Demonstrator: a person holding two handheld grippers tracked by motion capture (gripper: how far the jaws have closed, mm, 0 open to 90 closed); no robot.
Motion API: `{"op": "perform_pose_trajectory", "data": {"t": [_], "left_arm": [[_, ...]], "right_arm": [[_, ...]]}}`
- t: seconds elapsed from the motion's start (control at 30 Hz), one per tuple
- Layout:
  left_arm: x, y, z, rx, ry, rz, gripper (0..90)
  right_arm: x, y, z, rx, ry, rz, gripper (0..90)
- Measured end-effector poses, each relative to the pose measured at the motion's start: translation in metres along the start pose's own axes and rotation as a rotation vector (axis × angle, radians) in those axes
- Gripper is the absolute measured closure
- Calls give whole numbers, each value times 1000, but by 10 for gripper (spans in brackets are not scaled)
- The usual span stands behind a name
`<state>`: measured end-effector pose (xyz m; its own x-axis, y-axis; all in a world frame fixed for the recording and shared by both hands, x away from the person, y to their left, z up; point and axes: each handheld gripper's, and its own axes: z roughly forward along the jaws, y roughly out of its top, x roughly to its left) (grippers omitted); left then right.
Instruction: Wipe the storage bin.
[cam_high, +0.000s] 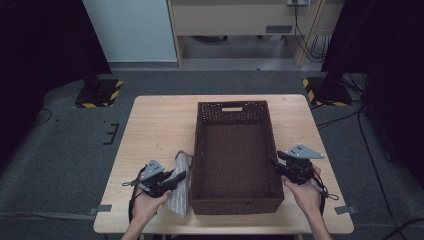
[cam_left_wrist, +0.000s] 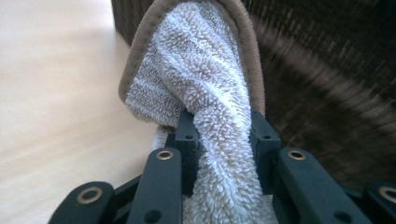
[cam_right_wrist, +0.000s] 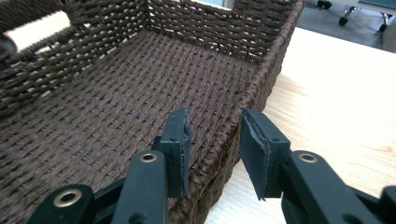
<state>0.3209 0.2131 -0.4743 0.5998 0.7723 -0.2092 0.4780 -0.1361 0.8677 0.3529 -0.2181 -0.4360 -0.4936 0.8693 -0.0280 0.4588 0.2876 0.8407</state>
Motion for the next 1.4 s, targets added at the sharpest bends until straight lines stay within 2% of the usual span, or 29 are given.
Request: {"op": "perform_pose_trajectory", "data": {"t": [0.1,0.17,0.23,0.3,0.43,0.6,0.67,0.73,0.87,0.93,1.07,1.13,1.2,1.3,1.4], "left_arm": [[-7,9,-19,-53,-31,-2,698],[-14,10,-23,-47,-62,-6,697],[-24,7,-19,-13,-81,12,694],[-30,6,-11,6,-67,37,694],[-27,11,-4,14,-61,11,704],[-24,13,4,5,-48,23,708],[-23,10,5,0,-48,25,708],[-21,2,7,21,-37,32,708],[-23,-24,21,132,-44,40,706],[-24,-30,25,143,-35,48,704],[-19,-35,29,176,-25,30,700],[-17,-32,25,171,-24,17,700],[-14,-27,17,144,-29,12,698],[-10,-14,-1,67,-33,-4,697],[-13,-2,-21,-16,-54,-21,696]], "right_arm": [[1,0,-4,9,3,2,639],[0,0,-5,24,16,0,666],[1,-2,-5,46,20,-5,677],[3,-2,-4,53,14,-3,683],[7,-1,-3,58,-20,-18,701],[4,1,2,45,-46,12,713],[3,1,3,42,-41,16,712],[3,-1,3,35,-37,10,709],[2,-2,2,24,-32,9,707],[2,-2,2,23,-33,13,706],[0,-3,3,22,-21,19,686],[1,-5,3,25,-18,19,673],[0,-5,2,19,-12,10,649],[-1,-4,0,13,1,22,630],[0,-3,-3,9,11,21,627]]}}
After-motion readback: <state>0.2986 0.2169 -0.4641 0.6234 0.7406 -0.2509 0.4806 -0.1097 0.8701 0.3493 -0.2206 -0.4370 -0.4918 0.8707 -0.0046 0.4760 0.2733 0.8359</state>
